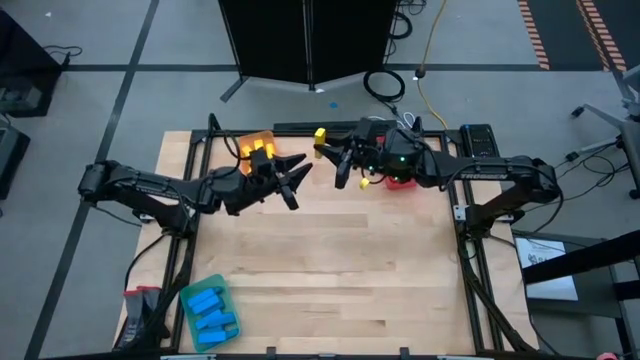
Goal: Sort blocks
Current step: Put the yellow block into the orange transparent bin
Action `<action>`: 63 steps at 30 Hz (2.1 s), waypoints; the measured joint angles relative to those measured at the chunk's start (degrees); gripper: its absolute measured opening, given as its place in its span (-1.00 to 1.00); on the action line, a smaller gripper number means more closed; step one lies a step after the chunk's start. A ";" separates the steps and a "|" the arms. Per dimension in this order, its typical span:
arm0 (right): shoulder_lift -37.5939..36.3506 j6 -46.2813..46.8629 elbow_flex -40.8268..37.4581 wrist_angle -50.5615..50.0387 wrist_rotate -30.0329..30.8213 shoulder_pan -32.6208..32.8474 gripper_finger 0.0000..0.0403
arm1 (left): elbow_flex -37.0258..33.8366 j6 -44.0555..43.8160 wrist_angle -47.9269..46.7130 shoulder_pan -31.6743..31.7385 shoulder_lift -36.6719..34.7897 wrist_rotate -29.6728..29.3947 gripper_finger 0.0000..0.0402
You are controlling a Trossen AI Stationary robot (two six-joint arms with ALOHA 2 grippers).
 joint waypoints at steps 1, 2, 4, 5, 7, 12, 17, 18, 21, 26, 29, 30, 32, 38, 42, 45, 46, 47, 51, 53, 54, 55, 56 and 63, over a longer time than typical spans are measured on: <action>0.34 0.08 0.02 0.11 0.02 0.00 -0.58 | 0.00 -0.01 0.06 0.27 -0.01 0.00 -0.19; 0.76 0.56 0.02 0.11 -0.02 0.00 -0.58 | 0.00 -0.01 0.03 0.44 -0.01 -0.01 -0.19; 1.45 1.52 0.01 0.20 0.00 0.00 -0.58 | 0.00 -0.01 -0.21 0.70 -0.01 -0.01 -0.19; 1.74 1.60 0.01 0.32 -0.01 0.00 -0.58 | 0.00 -0.01 -0.26 0.88 -0.01 -0.01 -0.19; 1.95 1.55 0.02 0.38 0.00 0.00 -0.58 | 0.00 -0.01 -0.24 0.90 -0.01 -0.01 -0.19; 2.05 1.52 0.02 3.54 -0.11 0.00 -0.58 | 0.00 0.93 -0.22 0.90 0.06 0.00 -0.19; 2.57 1.53 0.02 3.54 -0.15 0.02 -0.58 | 0.05 0.95 0.04 0.94 0.85 -0.01 -0.19; 2.76 1.53 0.02 3.39 -0.15 0.02 -0.58 | 0.11 0.95 0.37 0.94 1.19 -0.01 -0.19; 3.62 1.53 0.02 3.29 -0.19 0.02 -0.58 | 0.09 0.96 0.16 0.94 2.17 0.01 -0.19; 3.53 1.50 0.02 3.42 -0.19 0.02 -0.58 | 0.07 0.97 1.43 0.94 2.84 -0.01 -0.19; 3.53 1.07 0.02 2.99 -0.21 0.02 -0.58 | 0.07 0.97 1.30 1.12 2.85 -0.11 -0.19; 3.53 1.07 0.00 2.68 -0.19 0.02 -0.58 | 0.07 0.97 1.49 1.23 2.85 -0.25 -0.19; 3.63 1.05 0.02 2.08 -0.19 0.02 -0.58 | 0.07 0.95 1.69 1.54 2.85 -0.44 -0.19; 4.63 1.05 0.00 2.64 -0.24 0.02 -0.58 | 0.07 0.88 2.79 2.22 2.85 -1.54 -0.19; 4.82 1.05 0.00 2.58 -0.18 0.01 -0.58 | 0.07 0.86 2.51 2.50 2.85 -1.52 -0.19; 4.80 0.80 0.00 2.71 -0.24 0.00 -0.58 | 0.07 0.84 2.08 2.43 2.85 -1.52 -0.19; 4.80 0.58 0.00 2.71 -0.24 0.00 -0.58 | 0.07 0.72 1.46 2.45 2.85 -1.51 -0.19; 4.82 0.33 0.00 2.71 -0.28 0.00 -0.58 | 0.07 0.07 0.73 2.45 2.85 -1.51 -0.19; 4.82 0.20 0.00 2.85 -0.24 0.00 -0.58 | 0.07 -2.20 -0.99 2.79 2.85 -1.33 -0.20; 4.82 0.20 0.00 2.76 -0.20 -0.02 -0.58 | 0.07 -3.15 -1.25 3.04 2.85 -1.31 -0.22; 4.82 0.20 0.00 2.78 -0.17 -0.02 -0.58 | 0.07 -3.50 -1.22 3.14 2.85 -1.23 -0.24; 4.82 0.20 0.00 2.78 -0.15 -0.02 -0.58 | 0.07 -3.55 -1.14 3.15 2.85 -1.17 -0.26; 4.82 0.20 0.00 2.77 -0.14 -0.02 -0.58 | 0.07 -3.53 -1.12 3.17 2.85 -1.15 -0.28; 4.82 0.46 0.00 2.49 -0.15 -0.04 -0.58 | 0.07 -3.47 -1.25 3.70 2.85 -0.98 -0.47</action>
